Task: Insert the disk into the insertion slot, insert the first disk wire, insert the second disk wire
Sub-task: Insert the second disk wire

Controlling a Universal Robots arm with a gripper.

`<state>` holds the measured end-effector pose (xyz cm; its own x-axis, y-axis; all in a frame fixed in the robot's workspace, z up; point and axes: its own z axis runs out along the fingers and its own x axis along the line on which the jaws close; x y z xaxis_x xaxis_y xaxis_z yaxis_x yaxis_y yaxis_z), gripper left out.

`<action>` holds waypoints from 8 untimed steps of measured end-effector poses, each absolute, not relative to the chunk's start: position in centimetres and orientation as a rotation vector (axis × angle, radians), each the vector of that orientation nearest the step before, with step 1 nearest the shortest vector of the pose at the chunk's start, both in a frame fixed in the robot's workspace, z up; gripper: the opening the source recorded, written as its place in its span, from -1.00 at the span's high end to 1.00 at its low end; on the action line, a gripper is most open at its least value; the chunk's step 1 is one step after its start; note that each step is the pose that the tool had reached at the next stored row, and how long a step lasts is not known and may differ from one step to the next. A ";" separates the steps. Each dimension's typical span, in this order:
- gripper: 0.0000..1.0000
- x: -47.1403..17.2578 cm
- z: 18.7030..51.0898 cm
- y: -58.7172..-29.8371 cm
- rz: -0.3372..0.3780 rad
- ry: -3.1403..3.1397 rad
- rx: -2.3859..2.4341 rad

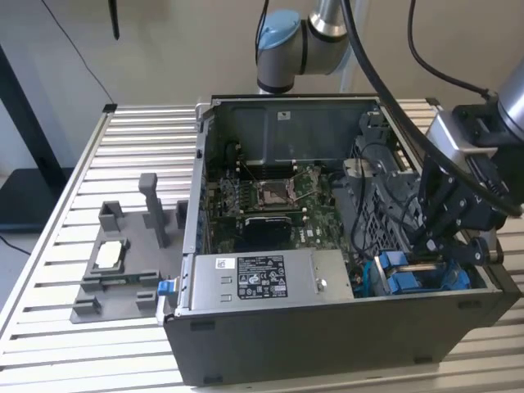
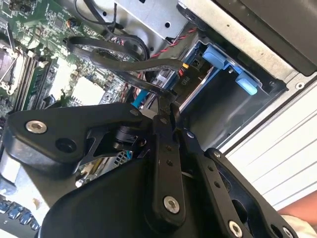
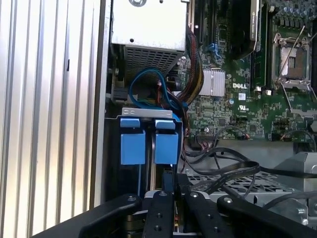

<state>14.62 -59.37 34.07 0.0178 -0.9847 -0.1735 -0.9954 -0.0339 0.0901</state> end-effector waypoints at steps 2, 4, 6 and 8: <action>0.69 14.7 34.0 -59.4 0.291 2.143 -2.200; 0.69 14.7 33.8 -59.4 0.292 2.143 -2.200; 0.69 14.8 33.6 -59.4 0.294 2.145 -2.200; 0.69 14.8 33.4 -59.5 0.295 2.148 -2.201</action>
<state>14.81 -59.47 33.40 0.0158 -0.9849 -0.1724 -0.9949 -0.0326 0.0953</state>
